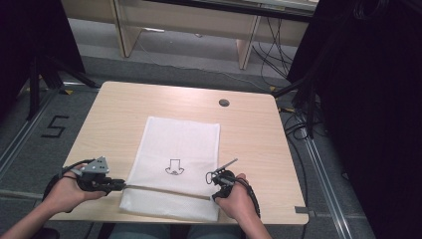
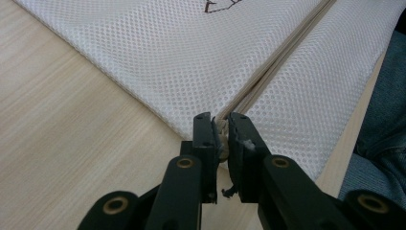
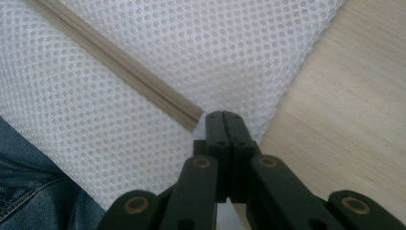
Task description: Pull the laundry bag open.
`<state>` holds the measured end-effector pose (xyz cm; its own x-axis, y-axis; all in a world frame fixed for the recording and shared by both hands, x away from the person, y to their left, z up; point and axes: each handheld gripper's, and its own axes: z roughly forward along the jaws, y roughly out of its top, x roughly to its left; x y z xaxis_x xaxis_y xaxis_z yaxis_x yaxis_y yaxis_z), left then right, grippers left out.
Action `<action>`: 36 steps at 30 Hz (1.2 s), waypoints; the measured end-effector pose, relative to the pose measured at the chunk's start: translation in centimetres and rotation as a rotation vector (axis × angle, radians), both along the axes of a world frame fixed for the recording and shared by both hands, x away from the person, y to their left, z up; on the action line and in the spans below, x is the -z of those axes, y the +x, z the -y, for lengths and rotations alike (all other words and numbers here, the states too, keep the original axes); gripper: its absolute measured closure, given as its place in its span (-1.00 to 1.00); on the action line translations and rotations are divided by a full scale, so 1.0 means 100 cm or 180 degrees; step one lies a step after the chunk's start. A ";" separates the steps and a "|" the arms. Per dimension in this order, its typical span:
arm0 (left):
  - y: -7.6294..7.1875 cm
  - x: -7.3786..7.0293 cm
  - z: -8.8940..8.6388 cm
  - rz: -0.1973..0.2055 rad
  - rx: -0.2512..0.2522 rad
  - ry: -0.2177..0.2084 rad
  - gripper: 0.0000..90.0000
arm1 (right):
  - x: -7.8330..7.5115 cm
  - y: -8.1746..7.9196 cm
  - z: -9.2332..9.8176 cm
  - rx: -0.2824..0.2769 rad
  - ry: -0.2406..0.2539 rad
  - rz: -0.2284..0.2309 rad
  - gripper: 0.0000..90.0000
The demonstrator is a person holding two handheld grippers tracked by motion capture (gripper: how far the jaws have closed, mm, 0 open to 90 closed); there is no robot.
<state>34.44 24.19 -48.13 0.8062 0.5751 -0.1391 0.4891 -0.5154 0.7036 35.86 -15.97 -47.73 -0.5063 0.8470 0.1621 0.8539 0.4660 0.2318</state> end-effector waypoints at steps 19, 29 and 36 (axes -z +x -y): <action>-0.001 0.002 -0.007 -0.0004 -0.0054 0.0128 0.82 | 0.001 0.000 0.001 -0.0044 0.0050 0.0039 1.00; -0.002 0.006 -0.005 -0.0017 -0.0016 0.0284 0.82 | 0.000 -0.001 0.000 -0.0037 0.0005 0.0020 1.00; -0.001 0.010 -0.004 -0.0041 0.0006 0.0249 0.81 | -0.001 -0.002 -0.002 -0.0105 -0.0036 0.0055 1.00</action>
